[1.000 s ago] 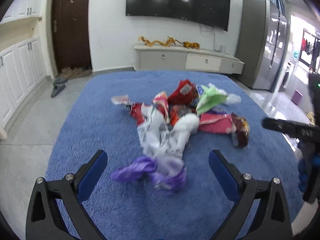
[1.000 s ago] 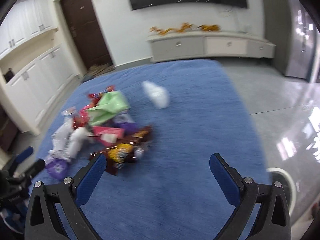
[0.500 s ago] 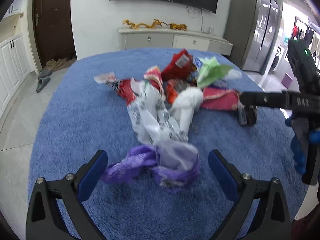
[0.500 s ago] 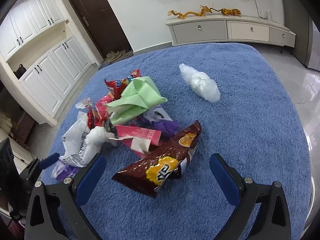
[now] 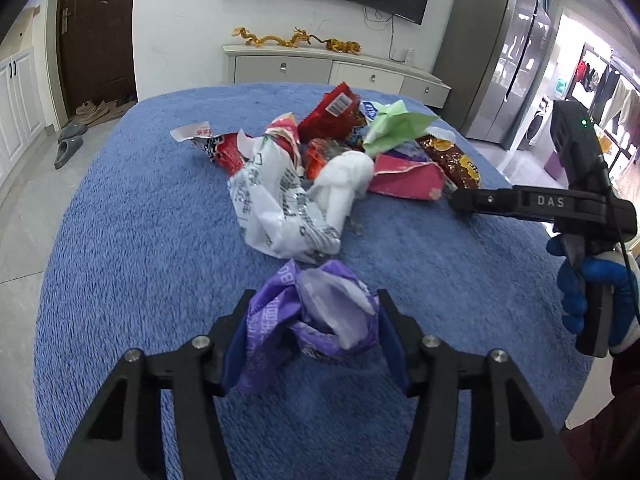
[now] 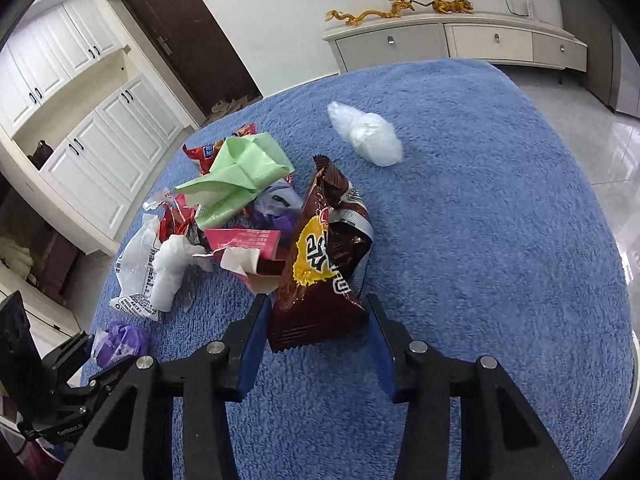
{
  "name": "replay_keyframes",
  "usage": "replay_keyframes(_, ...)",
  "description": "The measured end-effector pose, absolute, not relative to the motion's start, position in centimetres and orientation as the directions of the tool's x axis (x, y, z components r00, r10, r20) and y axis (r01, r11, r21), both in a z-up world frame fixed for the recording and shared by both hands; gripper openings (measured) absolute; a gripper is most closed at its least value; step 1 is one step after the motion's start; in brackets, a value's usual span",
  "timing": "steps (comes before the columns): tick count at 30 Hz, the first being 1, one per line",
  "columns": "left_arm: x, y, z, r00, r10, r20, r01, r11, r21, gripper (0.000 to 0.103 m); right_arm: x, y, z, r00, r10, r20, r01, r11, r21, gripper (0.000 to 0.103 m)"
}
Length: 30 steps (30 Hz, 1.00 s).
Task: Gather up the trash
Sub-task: 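Carry both bags to the round bin and open both tools to drop them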
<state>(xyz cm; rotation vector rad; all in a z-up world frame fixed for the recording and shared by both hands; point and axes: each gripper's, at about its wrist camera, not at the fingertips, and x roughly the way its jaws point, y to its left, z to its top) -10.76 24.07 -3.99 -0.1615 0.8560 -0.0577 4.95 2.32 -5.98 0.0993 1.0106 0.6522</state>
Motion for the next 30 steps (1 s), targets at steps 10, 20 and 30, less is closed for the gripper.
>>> replay_keyframes(10,-11.7,22.9,-2.1,0.677,-0.153,-0.720,0.014,0.981,-0.195,0.049,3.2,-0.2,-5.0,0.403,0.573,-0.714,-0.488,0.794,0.362,0.044)
replay_keyframes(20,-5.6,13.3,1.0,0.676,-0.315,-0.666,0.280,0.946,-0.163,0.049,1.3,-8.3,-3.6,0.510,0.527,-0.680,-0.372,0.848,0.379,0.044)
replay_keyframes(30,1.6,-2.3,2.0,0.535,-0.515,-0.669,0.566,0.807,-0.168,0.049,-0.9,-23.8,-6.3,0.597,0.281,-0.751,-0.003,0.937,0.348,0.044)
